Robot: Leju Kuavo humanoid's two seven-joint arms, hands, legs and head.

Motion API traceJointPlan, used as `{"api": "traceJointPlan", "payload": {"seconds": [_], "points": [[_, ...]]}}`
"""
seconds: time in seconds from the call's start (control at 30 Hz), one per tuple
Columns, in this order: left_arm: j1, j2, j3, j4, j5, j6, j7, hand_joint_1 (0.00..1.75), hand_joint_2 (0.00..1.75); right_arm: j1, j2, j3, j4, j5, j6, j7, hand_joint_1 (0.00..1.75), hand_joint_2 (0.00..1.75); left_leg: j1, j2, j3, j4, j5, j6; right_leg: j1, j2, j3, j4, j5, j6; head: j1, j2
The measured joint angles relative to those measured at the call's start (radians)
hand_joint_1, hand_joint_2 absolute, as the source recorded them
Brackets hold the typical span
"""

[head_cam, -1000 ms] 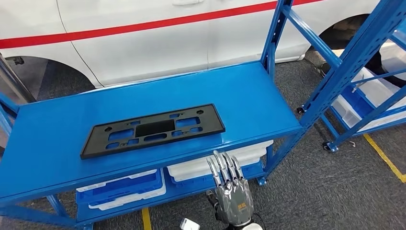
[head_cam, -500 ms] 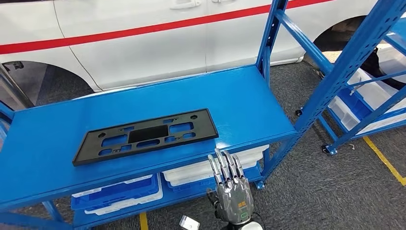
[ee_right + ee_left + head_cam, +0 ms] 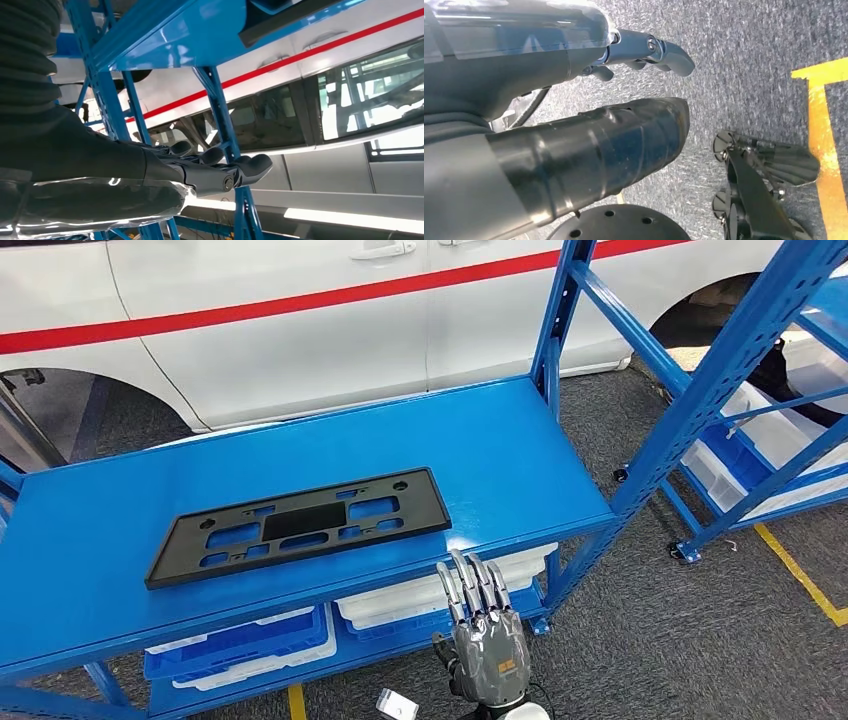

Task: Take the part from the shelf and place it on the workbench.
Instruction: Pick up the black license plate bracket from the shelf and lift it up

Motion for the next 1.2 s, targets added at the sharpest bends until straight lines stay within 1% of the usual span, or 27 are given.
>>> {"api": "traceJointPlan", "payload": {"seconds": [0.07,0.1,0.13,0.2,0.23,0.27,0.3,0.33,0.37,0.4,0.43,0.47,0.57,0.6,0.63,0.7,0.73,0.77,0.8,0.83,0.87,0.93,0.97,1.07,1.1,1.13,1.2], "points": [[0.0,0.0,0.0,0.0,0.0,0.0,0.0,0.0,0.0,0.0,0.001,0.0,0.0,0.0,0.0,0.0,0.0,1.75,0.004,0.0,-0.002,0.005,-0.009,-0.012,-0.001,0.0,0.003,-0.005,0.003,-0.014,0.0,0.0],[0.0,-0.001,0.0,0.0,0.0,0.0,0.0,0.0,0.0,-0.001,0.002,-0.001,0.0,0.0,0.0,0.0,0.0,1.75,0.005,0.0,-0.01,0.027,-0.025,-0.016,-0.002,-0.001,0.004,-0.009,0.004,-0.021,0.0,0.0],[0.0,-0.001,0.0,0.0,0.0,0.0,0.0,0.0,0.0,-0.001,0.003,-0.001,0.0,0.0,0.0,0.0,0.0,1.75,0.006,0.0,-0.03,0.07,-0.053,-0.018,-0.002,-0.002,0.006,-0.012,0.006,-0.027,0.0,0.0],[0.0,-0.001,0.0,0.0,0.0,0.0,0.0,0.0,0.0,-0.001,0.003,-0.001,0.0,0.0,0.0,0.0,0.0,1.75,0.007,0.0,-0.092,0.204,-0.117,-0.021,0.002,-0.005,0.005,-0.012,0.005,-0.033,0.0,0.0],[0.0,-0.001,0.0,0.0,0.0,0.0,0.0,0.0,0.0,-0.001,0.003,-0.001,0.0,0.0,0.0,0.0,0.0,1.75,0.007,0.0,-0.12,0.262,-0.136,-0.021,0.004,-0.005,0.004,-0.012,0.005,-0.034,0.0,0.0],[0.001,-0.001,0.0,0.0,0.0,0.0,0.0,0.0,0.0,-0.001,0.003,-0.001,0.001,0.0,0.0,0.0,0.0,1.75,0.007,0.0,-0.133,0.288,-0.136,-0.02,0.006,-0.005,0.005,-0.012,0.004,-0.035,0.0,0.0],[0.002,-0.001,0.0,0.0,0.0,0.0,0.0,0.0,0.0,-0.001,0.003,-0.001,0.001,0.0,0.0,0.0,0.0,1.75,0.007,0.0,-0.128,0.274,-0.116,-0.018,0.007,-0.004,0.006,-0.011,0.004,-0.035,0.0,0.0],[0.003,-0.001,0.0,0.0,0.0,0.0,0.0,0.0,0.0,-0.001,0.003,-0.001,0.001,0.0,0.0,0.0,0.0,1.75,0.007,0.0,-0.104,0.22,-0.08,-0.014,0.008,-0.002,0.008,-0.011,0.004,-0.035,0.0,0.0],[0.003,0.0,0.0,0.0,0.0,0.0,0.0,0.0,0.0,-0.001,0.003,-0.001,0.002,0.0,0.0,0.0,0.0,1.75,0.006,0.0,-0.071,0.146,-0.044,-0.01,0.009,-0.002,0.01,-0.011,0.003,-0.034,0.0,0.0],[0.003,0.0,0.0,0.0,0.0,0.0,0.0,0.0,0.0,-0.001,0.003,-0.001,0.002,0.0,0.0,0.0,0.0,1.75,0.004,0.0,-0.04,0.078,-0.018,-0.006,0.011,-0.001,0.011,-0.009,0.002,-0.031,0.0,0.0],[0.003,0.001,0.0,0.0,0.0,0.0,0.0,0.0,0.0,-0.001,0.003,-0.001,0.002,0.0,0.0,0.0,0.0,1.75,0.001,0.0,-0.018,0.03,-0.002,-0.003,0.012,-0.001,0.01,-0.008,0.001,-0.028,0.0,0.0],[0.002,0.001,0.0,0.0,0.0,0.0,0.0,0.0,0.0,-0.001,0.003,-0.001,0.002,0.0,0.0,0.0,0.0,1.75,-0.002,-0.001,-0.009,0.008,0.001,0.0,0.013,-0.002,0.009,-0.008,0.002,-0.023,0.0,0.0],[0.001,0.001,0.0,0.0,0.0,0.0,0.0,0.0,0.0,-0.002,0.003,-0.002,0.001,0.0,0.0,0.0,0.0,1.75,-0.003,-0.002,-0.006,-0.003,0.007,0.013,0.012,-0.002,0.007,-0.006,0.0,-0.007,0.0,0.0],[0.001,0.0,0.0,0.0,0.0,0.0,0.0,0.0,0.0,-0.002,0.003,-0.002,0.001,0.0,0.0,0.0,0.0,1.75,-0.001,-0.001,-0.005,-0.008,0.011,0.02,0.011,-0.002,0.0,0.01,-0.013,-0.002,0.0,0.0],[0.001,0.0,0.0,0.0,0.0,0.0,0.0,0.0,0.0,-0.002,0.003,-0.002,0.001,0.0,0.0,0.0,0.0,1.75,0.001,0.001,-0.003,-0.013,0.015,0.026,0.011,-0.002,-0.016,0.046,-0.037,0.002,0.001,0.0],[0.001,0.0,0.0,0.0,0.0,0.0,0.0,0.0,0.0,-0.001,0.003,-0.003,0.002,0.0,0.0,0.0,0.0,1.75,0.001,0.003,-0.005,-0.014,0.016,0.032,0.008,-0.003,-0.072,0.169,-0.103,0.008,0.001,0.0],[0.001,0.0,0.0,0.0,0.0,0.0,0.0,0.0,0.0,-0.001,0.003,-0.004,0.002,0.0,0.0,0.0,0.0,1.75,0.0,0.003,-0.006,-0.013,0.016,0.032,0.007,-0.003,-0.101,0.232,-0.127,0.01,0.0,0.0],[0.002,0.001,0.0,0.0,0.0,0.0,0.0,0.0,0.0,-0.001,0.003,-0.004,0.002,0.0,0.0,0.0,0.0,1.31,0.0,0.003,-0.006,-0.013,0.016,0.032,0.006,-0.003,-0.117,0.267,-0.133,0.012,0.001,0.0],[0.002,0.001,0.0,0.0,0.0,0.0,0.0,0.0,0.0,-0.001,0.003,-0.004,0.002,0.0,0.0,0.0,0.0,0.87,0.0,0.003,-0.005,-0.012,0.015,0.032,0.005,-0.003,-0.116,0.266,-0.12,0.013,0.001,0.0],[0.002,0.001,0.0,0.0,0.0,0.0,0.0,0.0,0.0,0.0,0.003,-0.005,0.002,0.0,0.0,0.0,0.0,0.44,0.0,-0.001,-0.004,-0.011,0.014,0.03,0.003,-0.002,-0.095,0.223,-0.09,0.013,0.001,0.0],[0.001,0.0,0.0,0.0,0.0,0.0,0.0,0.0,0.0,-0.001,0.003,-0.005,0.002,0.0,0.0,-0.002,0.0,0.0,0.0,-0.005,-0.003,-0.009,0.013,0.028,0.001,0.004,-0.059,0.152,-0.053,0.011,0.001,0.0],[-0.001,0.0,0.0,0.0,0.001,-0.002,0.0,0.0,0.0,-0.001,0.003,-0.005,0.002,0.0,0.002,-0.011,0.0,0.0,-0.002,-0.016,-0.006,-0.002,0.008,0.019,0.001,0.023,0.002,0.029,-0.011,0.007,0.001,0.0],[-0.003,-0.001,0.0,0.0,0.002,-0.003,0.0,0.0,0.0,-0.001,0.003,-0.004,0.002,0.0,0.003,-0.019,0.0,0.0,-0.003,-0.019,-0.008,0.001,0.007,0.013,0.002,0.029,0.015,0.0,-0.006,0.004,0.001,0.0],[-0.003,-0.001,0.0,0.0,0.006,-0.005,0.0,0.0,0.0,0.0,0.002,-0.003,0.002,0.0,0.006,-0.036,0.0,0.0,0.001,-0.029,-0.011,0.0,0.007,-0.005,0.004,0.017,0.02,-0.012,-0.006,-0.012,0.0,0.0],[-0.002,-0.001,0.0,0.0,0.007,-0.006,0.0,0.0,0.0,0.0,0.002,-0.003,0.001,0.0,0.006,-0.039,0.0,0.0,0.003,-0.028,-0.016,0.01,-0.002,-0.01,0.004,0.01,0.022,-0.017,-0.004,-0.019,0.0,0.0],[-0.001,-0.001,0.0,0.0,0.008,-0.006,0.0,0.0,0.0,-0.001,0.002,-0.002,0.001,0.0,0.007,-0.041,0.0,0.0,0.003,-0.025,-0.028,0.039,-0.021,-0.014,0.002,0.003,0.025,-0.023,-0.002,-0.026,0.0,0.0],[-0.001,-0.002,0.0,0.0,0.008,-0.007,0.0,0.0,0.0,0.0,0.002,-0.002,0.001,0.0,0.008,-0.044,0.0,0.0,0.005,-0.017,-0.083,0.154,-0.082,-0.021,0.003,-0.013,0.026,-0.026,-0.002,-0.033,-0.001,0.0]]}}
